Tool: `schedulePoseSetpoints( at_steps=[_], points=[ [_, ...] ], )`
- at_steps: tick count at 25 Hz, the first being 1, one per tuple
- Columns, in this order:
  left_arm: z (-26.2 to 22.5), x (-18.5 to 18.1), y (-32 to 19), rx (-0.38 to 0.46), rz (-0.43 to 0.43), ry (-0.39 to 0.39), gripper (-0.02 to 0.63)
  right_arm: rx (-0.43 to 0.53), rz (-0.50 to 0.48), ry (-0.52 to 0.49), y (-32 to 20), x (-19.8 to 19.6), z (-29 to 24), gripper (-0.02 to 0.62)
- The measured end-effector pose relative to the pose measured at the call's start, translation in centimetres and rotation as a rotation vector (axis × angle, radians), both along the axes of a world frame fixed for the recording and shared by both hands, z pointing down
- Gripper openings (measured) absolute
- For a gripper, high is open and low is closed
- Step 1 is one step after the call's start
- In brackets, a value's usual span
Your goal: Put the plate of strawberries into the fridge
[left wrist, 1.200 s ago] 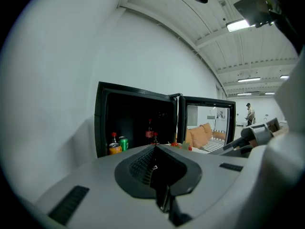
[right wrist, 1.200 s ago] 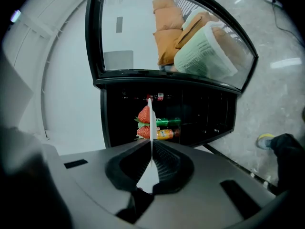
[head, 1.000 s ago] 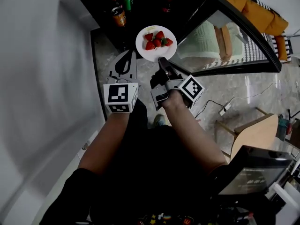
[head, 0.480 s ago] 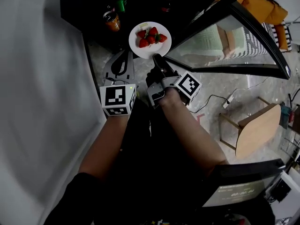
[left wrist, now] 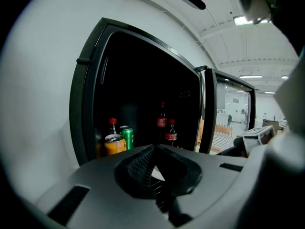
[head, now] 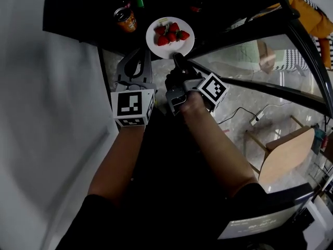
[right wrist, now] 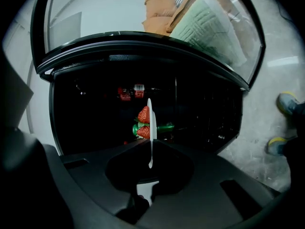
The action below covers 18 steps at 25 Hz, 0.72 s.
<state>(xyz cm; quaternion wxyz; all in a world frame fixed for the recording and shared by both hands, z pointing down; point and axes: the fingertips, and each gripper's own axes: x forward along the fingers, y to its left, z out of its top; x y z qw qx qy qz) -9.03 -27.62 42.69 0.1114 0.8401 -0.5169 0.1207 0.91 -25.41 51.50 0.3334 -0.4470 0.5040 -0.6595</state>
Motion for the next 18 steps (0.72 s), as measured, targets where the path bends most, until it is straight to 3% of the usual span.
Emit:
schedulePoseSetpoints(
  at_steps=[18],
  points=[
    [4.5, -0.3, -1.2, -0.038, -0.041, 0.011, 0.002, -0.048, -0.007, 0.015, -2.7, -1.1, 5.5, 0.017]
  ],
)
